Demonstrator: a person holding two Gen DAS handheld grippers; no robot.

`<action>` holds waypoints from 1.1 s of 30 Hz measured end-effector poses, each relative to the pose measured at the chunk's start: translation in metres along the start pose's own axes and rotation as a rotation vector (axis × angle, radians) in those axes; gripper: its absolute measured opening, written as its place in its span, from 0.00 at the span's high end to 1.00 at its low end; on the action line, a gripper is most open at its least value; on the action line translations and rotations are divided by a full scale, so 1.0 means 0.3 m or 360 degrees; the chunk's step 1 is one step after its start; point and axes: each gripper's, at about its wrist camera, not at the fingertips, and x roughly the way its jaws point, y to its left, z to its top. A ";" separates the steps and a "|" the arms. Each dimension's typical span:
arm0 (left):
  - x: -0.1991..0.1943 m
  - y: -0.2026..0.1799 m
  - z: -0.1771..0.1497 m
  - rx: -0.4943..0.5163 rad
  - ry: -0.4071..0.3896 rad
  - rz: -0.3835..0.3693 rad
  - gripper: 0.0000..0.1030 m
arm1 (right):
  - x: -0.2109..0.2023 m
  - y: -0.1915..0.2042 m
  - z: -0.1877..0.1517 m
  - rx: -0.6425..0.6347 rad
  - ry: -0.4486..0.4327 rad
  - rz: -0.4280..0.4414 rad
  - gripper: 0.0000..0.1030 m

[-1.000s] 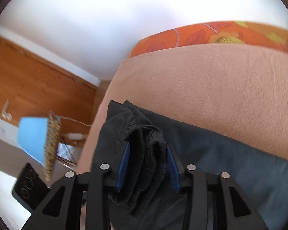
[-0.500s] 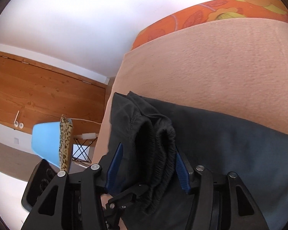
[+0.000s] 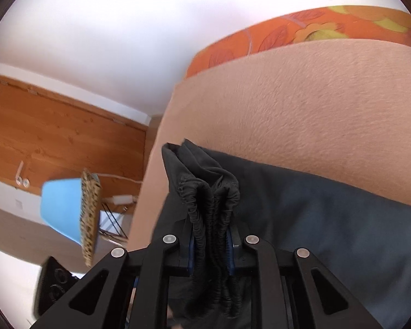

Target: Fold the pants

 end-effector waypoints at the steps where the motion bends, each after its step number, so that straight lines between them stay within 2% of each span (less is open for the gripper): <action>1: -0.013 0.003 -0.004 0.0014 -0.0019 0.0013 0.48 | -0.018 -0.006 -0.003 0.0022 -0.0004 0.0010 0.85; 3: -0.033 -0.025 -0.018 0.0070 -0.0015 0.0019 0.48 | -0.067 -0.035 -0.018 0.0104 -0.0013 0.0019 0.85; 5: -0.029 -0.088 -0.031 0.0201 -0.0002 0.0081 0.48 | -0.105 -0.064 -0.027 0.0179 -0.0019 0.0035 0.85; 8: 0.006 -0.240 -0.066 0.0566 0.0026 0.0233 0.46 | -0.170 -0.081 -0.043 0.0202 -0.0057 -0.0024 0.85; 10: 0.029 -0.299 -0.092 0.0730 0.0064 0.0264 0.45 | -0.207 -0.088 -0.061 0.0222 -0.0059 -0.0054 0.85; 13: 0.075 -0.342 -0.110 0.0818 0.0130 0.0280 0.44 | -0.278 -0.131 -0.099 0.0269 -0.0065 -0.0091 0.84; 16: 0.094 -0.340 -0.110 0.0760 0.0199 0.0221 0.44 | -0.360 -0.193 -0.144 0.0354 -0.0097 -0.0111 0.84; 19: 0.051 -0.321 -0.078 0.0529 0.0204 0.0002 0.44 | -0.451 -0.235 -0.181 0.0388 -0.0148 -0.0163 0.85; 22: -0.010 -0.313 -0.042 0.0370 0.0145 -0.0122 0.44 | -0.545 -0.274 -0.224 0.0419 -0.0182 -0.0205 0.85; 28: -0.005 -0.325 -0.001 0.0253 0.0134 -0.0028 0.44 | -0.707 -0.324 -0.319 0.0467 -0.0238 -0.0296 0.85; 31: 0.024 -0.352 0.030 0.0270 0.0167 -0.0018 0.44 | -0.792 -0.366 -0.367 0.0478 -0.0261 -0.0354 0.84; 33: 0.068 -0.416 0.024 0.0291 0.0196 -0.0039 0.44 | -0.844 -0.409 -0.386 0.0530 -0.0279 -0.0365 0.84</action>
